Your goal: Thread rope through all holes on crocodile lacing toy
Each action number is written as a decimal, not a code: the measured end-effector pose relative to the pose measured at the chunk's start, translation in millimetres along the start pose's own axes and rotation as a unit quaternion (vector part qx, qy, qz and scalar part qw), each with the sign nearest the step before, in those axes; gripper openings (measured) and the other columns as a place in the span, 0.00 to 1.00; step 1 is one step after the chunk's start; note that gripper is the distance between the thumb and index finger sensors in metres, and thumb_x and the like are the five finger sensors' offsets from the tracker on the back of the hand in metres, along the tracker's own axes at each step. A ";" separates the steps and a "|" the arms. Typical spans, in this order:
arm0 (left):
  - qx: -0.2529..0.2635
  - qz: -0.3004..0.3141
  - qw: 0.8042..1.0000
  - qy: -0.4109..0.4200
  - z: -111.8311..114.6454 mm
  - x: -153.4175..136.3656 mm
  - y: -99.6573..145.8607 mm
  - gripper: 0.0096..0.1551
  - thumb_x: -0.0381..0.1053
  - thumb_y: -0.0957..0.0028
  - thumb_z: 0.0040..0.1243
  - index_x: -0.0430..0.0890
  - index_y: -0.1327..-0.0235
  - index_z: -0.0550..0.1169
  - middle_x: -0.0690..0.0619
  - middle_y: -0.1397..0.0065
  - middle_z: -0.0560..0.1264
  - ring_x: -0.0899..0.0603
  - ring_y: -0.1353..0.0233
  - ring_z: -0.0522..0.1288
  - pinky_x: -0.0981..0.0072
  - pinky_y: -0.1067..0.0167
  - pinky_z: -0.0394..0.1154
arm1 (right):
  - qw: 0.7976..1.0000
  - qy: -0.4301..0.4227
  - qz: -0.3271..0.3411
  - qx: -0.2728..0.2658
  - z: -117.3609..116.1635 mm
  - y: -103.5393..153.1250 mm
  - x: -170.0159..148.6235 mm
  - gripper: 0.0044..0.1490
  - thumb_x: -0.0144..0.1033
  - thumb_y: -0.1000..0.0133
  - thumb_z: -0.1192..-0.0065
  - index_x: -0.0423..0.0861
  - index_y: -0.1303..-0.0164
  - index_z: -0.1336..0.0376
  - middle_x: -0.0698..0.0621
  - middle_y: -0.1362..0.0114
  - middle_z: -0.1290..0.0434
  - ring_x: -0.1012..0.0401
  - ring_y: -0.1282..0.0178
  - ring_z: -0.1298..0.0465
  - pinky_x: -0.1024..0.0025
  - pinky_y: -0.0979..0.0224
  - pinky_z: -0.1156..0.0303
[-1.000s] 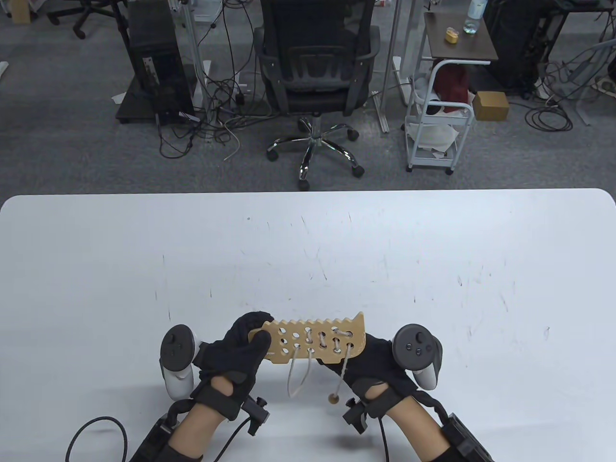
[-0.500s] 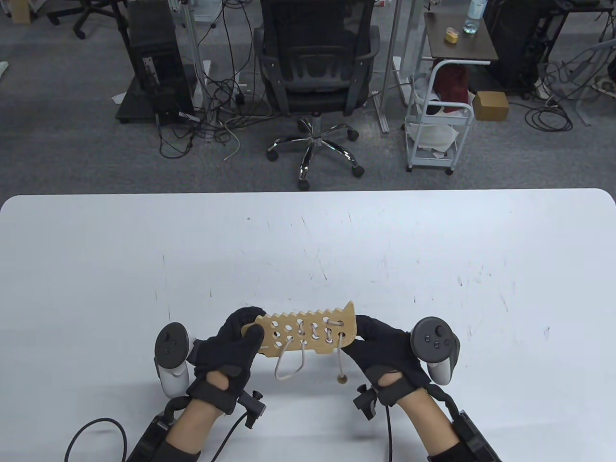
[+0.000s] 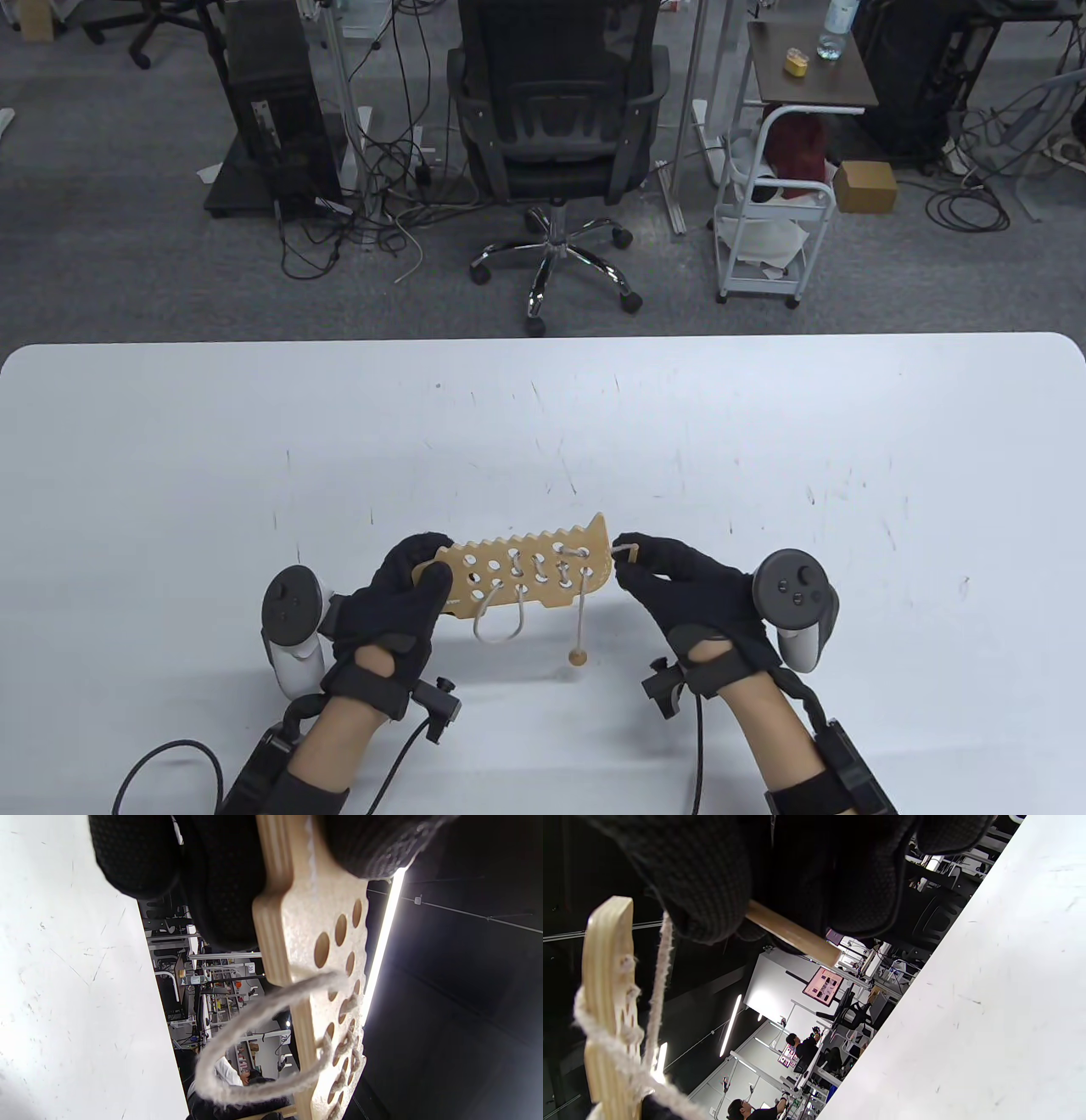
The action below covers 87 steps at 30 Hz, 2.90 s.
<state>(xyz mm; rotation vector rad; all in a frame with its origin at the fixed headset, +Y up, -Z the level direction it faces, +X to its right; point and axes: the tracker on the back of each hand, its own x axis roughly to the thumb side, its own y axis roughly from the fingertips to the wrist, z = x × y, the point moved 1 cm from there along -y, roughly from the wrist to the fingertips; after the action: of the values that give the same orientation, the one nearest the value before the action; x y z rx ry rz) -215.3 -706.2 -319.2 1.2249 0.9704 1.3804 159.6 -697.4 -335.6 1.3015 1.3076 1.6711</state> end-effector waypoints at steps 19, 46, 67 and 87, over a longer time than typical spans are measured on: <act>0.041 -0.019 0.999 -0.001 -20.2 -10.5 -4.7 0.30 0.60 0.54 0.61 0.53 0.38 0.72 0.57 0.43 0.80 0.49 0.53 0.86 0.52 0.43 0.78 | 0.998 -0.002 -0.023 -0.058 31.1 -5.2 -12.3 0.24 0.40 0.52 0.22 0.51 0.44 0.24 0.48 0.41 0.17 0.46 0.38 0.22 0.36 0.29 0.40; 0.100 -0.052 0.994 0.003 -53.1 -25.7 -8.7 0.30 0.60 0.54 0.61 0.53 0.38 0.72 0.57 0.43 0.80 0.49 0.53 0.86 0.52 0.43 0.78 | 0.991 -0.003 -0.068 -0.111 59.8 -6.5 -37.0 0.24 0.40 0.51 0.23 0.50 0.45 0.24 0.48 0.43 0.17 0.47 0.40 0.21 0.36 0.29 0.39; 0.016 -0.042 0.999 -0.019 -17.1 -15.7 -7.6 0.30 0.60 0.55 0.61 0.53 0.39 0.73 0.56 0.44 0.81 0.49 0.53 0.86 0.52 0.43 0.79 | 0.998 -0.017 -0.037 -0.043 26.1 -5.3 -24.2 0.25 0.41 0.45 0.33 0.56 0.36 0.31 0.49 0.44 0.15 0.44 0.41 0.19 0.37 0.30 0.38; -0.062 -0.012 0.998 -0.016 20.0 -0.3 0.7 0.30 0.60 0.55 0.61 0.53 0.39 0.72 0.56 0.44 0.81 0.49 0.53 0.86 0.52 0.43 0.79 | 0.999 -0.043 -0.033 0.001 -4.8 -0.1 -16.0 0.24 0.36 0.51 0.25 0.53 0.43 0.27 0.50 0.45 0.15 0.48 0.41 0.18 0.38 0.30 0.37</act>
<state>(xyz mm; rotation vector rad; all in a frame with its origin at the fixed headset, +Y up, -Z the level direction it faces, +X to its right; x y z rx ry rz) -195.7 -707.7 -315.3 1.1354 0.8617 1.3787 159.9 -713.2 -340.7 1.3021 1.2894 1.5520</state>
